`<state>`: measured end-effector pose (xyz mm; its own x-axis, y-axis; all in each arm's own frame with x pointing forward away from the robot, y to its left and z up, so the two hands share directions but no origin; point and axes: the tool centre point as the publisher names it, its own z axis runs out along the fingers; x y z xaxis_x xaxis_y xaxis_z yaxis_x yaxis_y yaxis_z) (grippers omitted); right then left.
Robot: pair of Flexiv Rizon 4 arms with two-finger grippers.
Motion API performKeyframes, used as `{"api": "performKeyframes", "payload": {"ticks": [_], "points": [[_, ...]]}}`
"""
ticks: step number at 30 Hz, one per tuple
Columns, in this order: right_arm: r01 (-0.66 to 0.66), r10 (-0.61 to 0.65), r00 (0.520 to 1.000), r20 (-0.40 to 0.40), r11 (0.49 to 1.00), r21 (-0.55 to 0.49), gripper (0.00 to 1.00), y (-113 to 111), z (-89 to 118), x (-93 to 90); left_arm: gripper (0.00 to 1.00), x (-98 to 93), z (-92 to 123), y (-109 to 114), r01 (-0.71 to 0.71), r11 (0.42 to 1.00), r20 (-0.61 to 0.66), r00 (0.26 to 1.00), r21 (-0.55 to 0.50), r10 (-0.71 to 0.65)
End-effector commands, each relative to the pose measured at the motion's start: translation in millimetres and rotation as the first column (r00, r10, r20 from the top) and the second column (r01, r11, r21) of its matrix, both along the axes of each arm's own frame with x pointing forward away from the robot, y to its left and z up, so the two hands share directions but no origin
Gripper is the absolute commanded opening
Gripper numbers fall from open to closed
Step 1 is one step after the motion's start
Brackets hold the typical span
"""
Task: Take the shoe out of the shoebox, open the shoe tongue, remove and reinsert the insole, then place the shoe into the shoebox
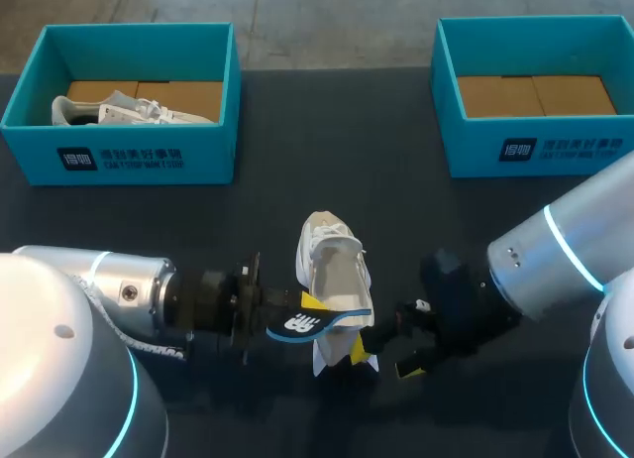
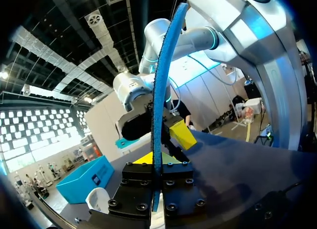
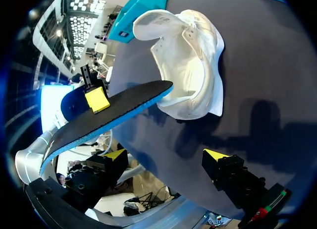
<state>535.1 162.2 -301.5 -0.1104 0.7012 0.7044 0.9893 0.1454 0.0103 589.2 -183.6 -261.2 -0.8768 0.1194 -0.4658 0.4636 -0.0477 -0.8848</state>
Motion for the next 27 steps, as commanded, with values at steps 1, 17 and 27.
{"api": "performKeyframes", "payload": {"ticks": [1,17,27], "points": [[0.010,-0.010,1.000,0.010,1.000,0.005,1.00,1,-3,-5.5,0.00,-0.6,-3,-4,-0.009,1.000,0.002,1.000,-0.005,0.009],[0.011,-0.011,1.000,0.021,1.000,0.009,1.00,1,-5,-9.3,0.00,-1.8,-9,-6,-0.010,1.000,0.022,1.000,-0.019,0.011],[0.011,-0.011,1.000,0.021,1.000,0.009,1.00,1,-5,-9.3,0.00,0.7,-11,-1,-0.020,0.999,0.035,0.999,-0.027,0.021]]}}
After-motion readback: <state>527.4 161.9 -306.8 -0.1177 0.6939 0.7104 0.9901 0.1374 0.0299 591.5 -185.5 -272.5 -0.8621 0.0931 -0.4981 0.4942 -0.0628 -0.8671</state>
